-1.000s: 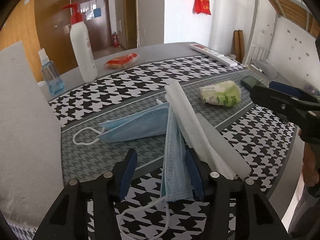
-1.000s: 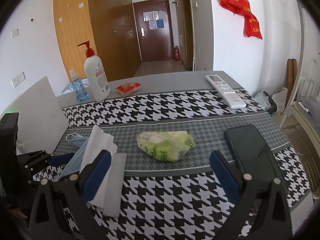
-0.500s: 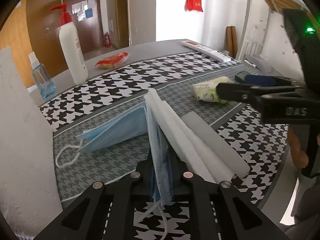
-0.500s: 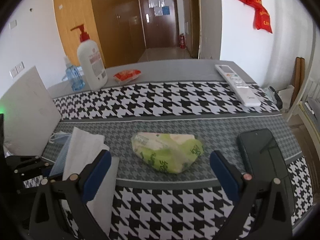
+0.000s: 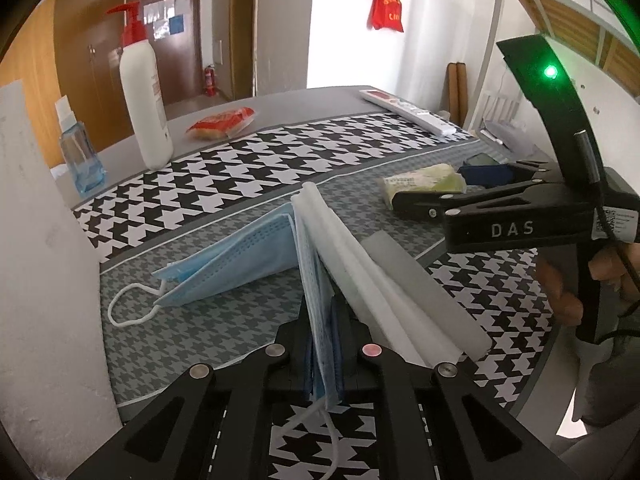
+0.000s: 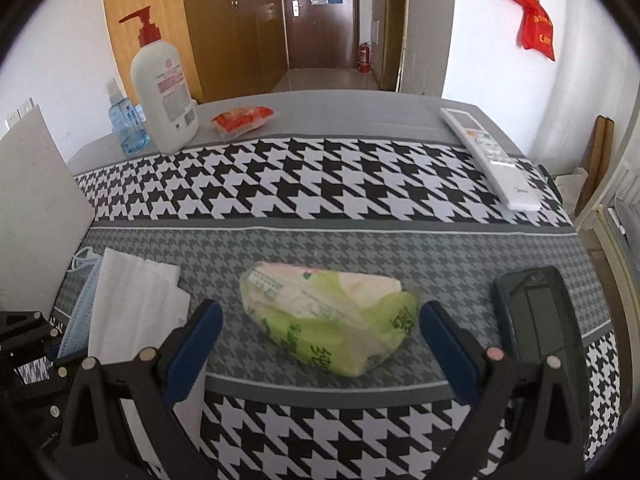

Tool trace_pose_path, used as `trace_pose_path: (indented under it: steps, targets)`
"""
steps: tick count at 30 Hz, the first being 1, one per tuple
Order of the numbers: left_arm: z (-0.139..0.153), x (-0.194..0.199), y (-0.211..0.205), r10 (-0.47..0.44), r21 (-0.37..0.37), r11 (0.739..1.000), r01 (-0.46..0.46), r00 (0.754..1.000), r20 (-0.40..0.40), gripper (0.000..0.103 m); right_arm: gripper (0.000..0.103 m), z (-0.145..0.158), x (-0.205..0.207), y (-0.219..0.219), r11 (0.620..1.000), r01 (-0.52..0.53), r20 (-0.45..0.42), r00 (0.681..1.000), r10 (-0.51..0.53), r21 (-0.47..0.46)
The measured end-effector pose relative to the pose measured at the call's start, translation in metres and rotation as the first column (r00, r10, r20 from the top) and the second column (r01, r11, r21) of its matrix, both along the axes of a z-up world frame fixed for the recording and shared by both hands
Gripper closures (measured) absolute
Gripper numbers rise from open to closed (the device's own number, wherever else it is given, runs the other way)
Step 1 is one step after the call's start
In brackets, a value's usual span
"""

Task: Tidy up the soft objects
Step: 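Grasp the green tissue packet with the right gripper while the left gripper lifts the mask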

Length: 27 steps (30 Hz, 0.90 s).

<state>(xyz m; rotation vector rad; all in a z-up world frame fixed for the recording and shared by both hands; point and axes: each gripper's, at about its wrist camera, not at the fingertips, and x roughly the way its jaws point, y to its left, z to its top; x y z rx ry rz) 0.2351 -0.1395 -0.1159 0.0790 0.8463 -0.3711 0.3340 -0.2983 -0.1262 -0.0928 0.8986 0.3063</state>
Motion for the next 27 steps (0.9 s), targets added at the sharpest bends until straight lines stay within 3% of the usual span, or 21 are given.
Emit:
trace_pose_path:
  steps: [4,12,27]
  targets:
    - [0.0,0.001,0.001,-0.001,-0.005,1.0,0.001,1.0,-0.003,0.095,0.019,-0.005,0.004,0.001,1.0,-0.003,-0.023,1.0,0.003,0.003]
    - [0.0,0.001,0.002,0.002,-0.012,1.0,-0.002,1.0,-0.004,0.095,0.034,-0.005,0.003,-0.003,1.0,0.009,-0.033,0.999,-0.009,0.005]
    - [0.017,-0.011,0.004,0.021,-0.009,1.0,-0.02,0.998,0.061,0.095,0.035,0.03,-0.026,-0.012,1.0,0.012,0.065,0.998,-0.013,0.022]
